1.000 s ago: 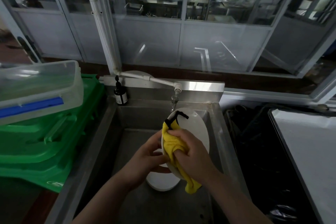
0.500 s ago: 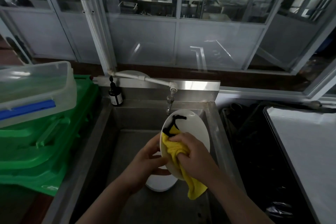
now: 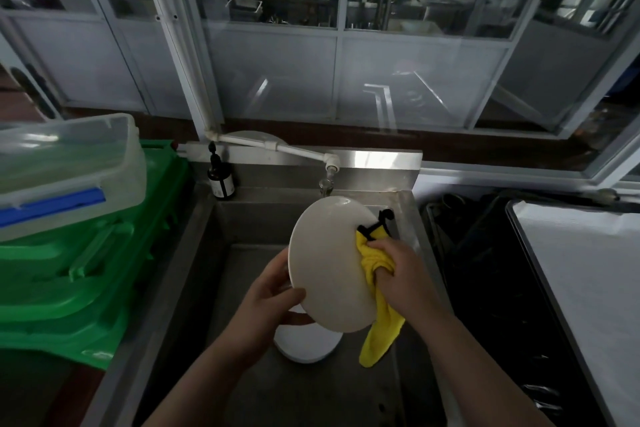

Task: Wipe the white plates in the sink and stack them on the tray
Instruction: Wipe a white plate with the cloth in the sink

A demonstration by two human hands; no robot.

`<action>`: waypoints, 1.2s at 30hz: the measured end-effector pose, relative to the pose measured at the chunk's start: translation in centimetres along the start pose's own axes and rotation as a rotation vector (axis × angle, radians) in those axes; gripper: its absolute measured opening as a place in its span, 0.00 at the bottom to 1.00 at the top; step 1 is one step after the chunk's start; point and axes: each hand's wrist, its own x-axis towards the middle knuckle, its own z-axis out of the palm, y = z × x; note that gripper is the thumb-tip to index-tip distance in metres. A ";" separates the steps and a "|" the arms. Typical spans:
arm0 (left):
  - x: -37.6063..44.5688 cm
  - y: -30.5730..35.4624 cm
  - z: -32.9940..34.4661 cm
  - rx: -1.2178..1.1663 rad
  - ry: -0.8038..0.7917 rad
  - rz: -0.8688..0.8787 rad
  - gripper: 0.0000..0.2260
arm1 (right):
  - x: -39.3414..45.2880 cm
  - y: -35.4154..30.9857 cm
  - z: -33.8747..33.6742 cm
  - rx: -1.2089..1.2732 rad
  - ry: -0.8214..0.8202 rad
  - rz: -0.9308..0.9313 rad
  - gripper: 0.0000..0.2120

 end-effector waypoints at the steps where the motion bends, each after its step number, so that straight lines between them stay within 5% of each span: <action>1: 0.0 0.0 -0.1 0.000 0.005 0.003 0.30 | 0.1 0.3 -0.1 -0.010 -0.003 0.013 0.21; 8: 0.4 -0.1 -0.2 0.021 -0.004 -0.015 0.31 | 0.0 0.8 -0.3 -0.185 -0.039 0.109 0.23; 19: 0.5 -1.1 0.1 -0.006 -0.045 -0.043 0.31 | -1.9 0.8 1.0 -0.117 -0.146 0.121 0.22; 36: 1.1 -1.5 0.1 0.036 -0.051 -0.035 0.29 | -2.5 -3.0 3.4 0.027 -0.248 -0.056 0.17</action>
